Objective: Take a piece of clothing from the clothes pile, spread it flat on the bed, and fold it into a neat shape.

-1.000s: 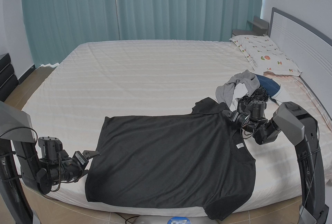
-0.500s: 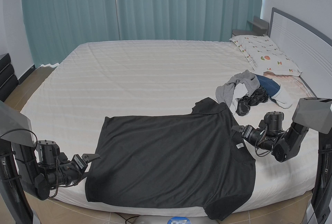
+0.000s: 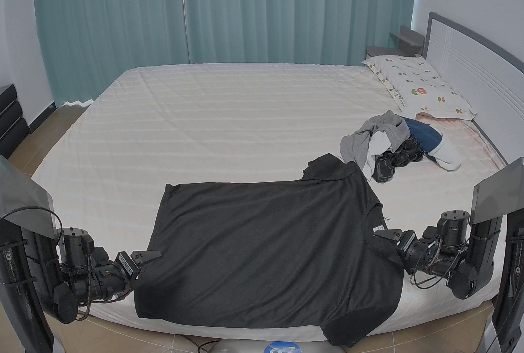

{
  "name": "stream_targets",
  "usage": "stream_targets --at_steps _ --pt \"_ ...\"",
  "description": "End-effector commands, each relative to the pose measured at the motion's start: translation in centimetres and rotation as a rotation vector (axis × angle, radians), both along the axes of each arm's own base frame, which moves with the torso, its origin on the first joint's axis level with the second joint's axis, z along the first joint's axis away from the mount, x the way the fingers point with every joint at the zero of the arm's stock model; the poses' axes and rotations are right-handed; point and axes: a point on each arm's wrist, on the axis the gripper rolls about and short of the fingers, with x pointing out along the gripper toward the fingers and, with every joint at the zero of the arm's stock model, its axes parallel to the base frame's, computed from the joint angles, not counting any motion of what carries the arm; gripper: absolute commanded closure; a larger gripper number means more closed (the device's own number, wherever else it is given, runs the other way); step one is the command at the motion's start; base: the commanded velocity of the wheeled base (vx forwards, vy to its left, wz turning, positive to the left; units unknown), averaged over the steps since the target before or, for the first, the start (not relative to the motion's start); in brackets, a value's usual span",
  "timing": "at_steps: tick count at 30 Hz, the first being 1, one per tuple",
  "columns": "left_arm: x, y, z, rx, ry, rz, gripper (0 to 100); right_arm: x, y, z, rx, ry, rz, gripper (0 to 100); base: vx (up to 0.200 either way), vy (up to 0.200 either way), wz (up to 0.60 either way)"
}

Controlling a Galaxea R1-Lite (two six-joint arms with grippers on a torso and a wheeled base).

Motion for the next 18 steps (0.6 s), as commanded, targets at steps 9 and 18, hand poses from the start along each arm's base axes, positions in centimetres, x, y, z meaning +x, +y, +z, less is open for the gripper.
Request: stream_targets --at_steps 9,18 --pt "-0.11 -0.13 -0.1 -0.002 0.008 -0.005 0 -0.81 -0.27 -0.13 0.012 0.032 -0.009 0 -0.111 0.0 0.0" --pt "-0.16 -0.37 -0.14 0.0 0.01 -0.017 0 -1.06 -0.24 -0.26 0.016 0.045 0.002 0 -0.156 0.0 0.0"
